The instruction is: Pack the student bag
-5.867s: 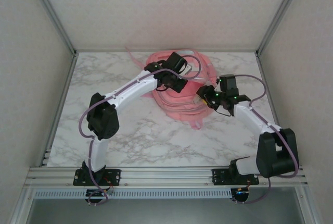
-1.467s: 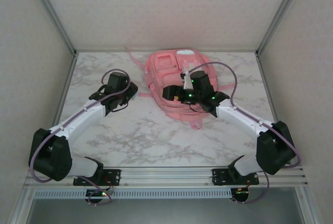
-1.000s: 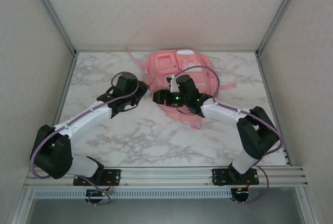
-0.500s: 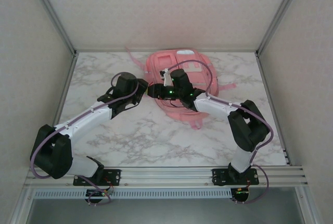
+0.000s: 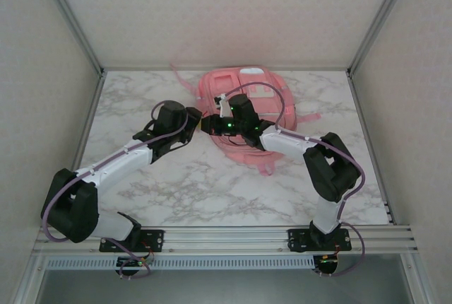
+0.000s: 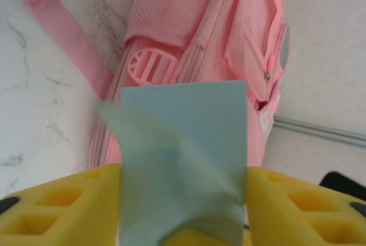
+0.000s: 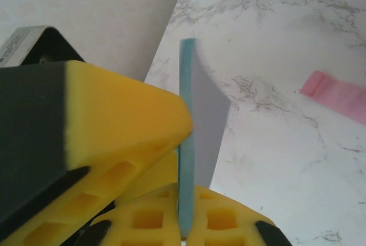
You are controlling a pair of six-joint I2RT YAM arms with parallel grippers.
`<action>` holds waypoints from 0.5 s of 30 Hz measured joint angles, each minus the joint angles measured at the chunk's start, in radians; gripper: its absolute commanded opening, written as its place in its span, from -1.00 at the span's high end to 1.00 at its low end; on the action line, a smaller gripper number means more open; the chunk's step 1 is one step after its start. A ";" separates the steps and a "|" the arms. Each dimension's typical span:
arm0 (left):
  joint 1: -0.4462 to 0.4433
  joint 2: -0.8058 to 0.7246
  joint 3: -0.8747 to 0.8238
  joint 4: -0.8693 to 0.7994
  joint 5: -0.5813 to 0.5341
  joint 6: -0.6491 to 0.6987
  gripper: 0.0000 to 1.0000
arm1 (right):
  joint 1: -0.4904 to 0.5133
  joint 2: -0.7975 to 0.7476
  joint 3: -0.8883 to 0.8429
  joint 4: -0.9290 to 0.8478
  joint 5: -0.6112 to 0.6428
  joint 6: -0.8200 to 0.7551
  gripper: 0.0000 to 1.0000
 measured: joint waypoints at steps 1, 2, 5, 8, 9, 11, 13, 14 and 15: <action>-0.004 0.000 0.000 0.000 0.009 0.008 -0.94 | -0.002 -0.001 0.000 -0.004 0.003 -0.003 1.00; -0.007 -0.001 0.002 -0.005 0.014 0.024 -1.00 | -0.002 -0.004 0.000 -0.011 0.006 -0.008 1.00; -0.011 -0.002 0.041 -0.061 0.016 0.110 -1.00 | -0.013 -0.036 -0.010 -0.050 0.021 -0.026 1.00; -0.011 -0.008 0.100 -0.100 0.009 0.243 -1.00 | -0.047 -0.119 -0.047 -0.116 0.047 -0.045 1.00; -0.012 -0.010 0.116 -0.106 0.010 0.290 -1.00 | -0.061 -0.152 -0.058 -0.145 0.060 -0.054 1.00; -0.017 -0.007 0.159 -0.134 0.011 0.395 -0.98 | -0.099 -0.234 -0.075 -0.222 0.097 -0.074 1.00; -0.031 0.014 0.217 -0.175 0.013 0.507 -0.93 | -0.138 -0.311 -0.080 -0.297 0.140 -0.089 1.00; -0.043 0.035 0.253 -0.198 0.012 0.566 -0.91 | -0.163 -0.352 -0.080 -0.344 0.171 -0.093 1.00; -0.056 0.058 0.285 -0.214 0.012 0.618 -0.89 | -0.183 -0.386 -0.080 -0.382 0.198 -0.097 1.00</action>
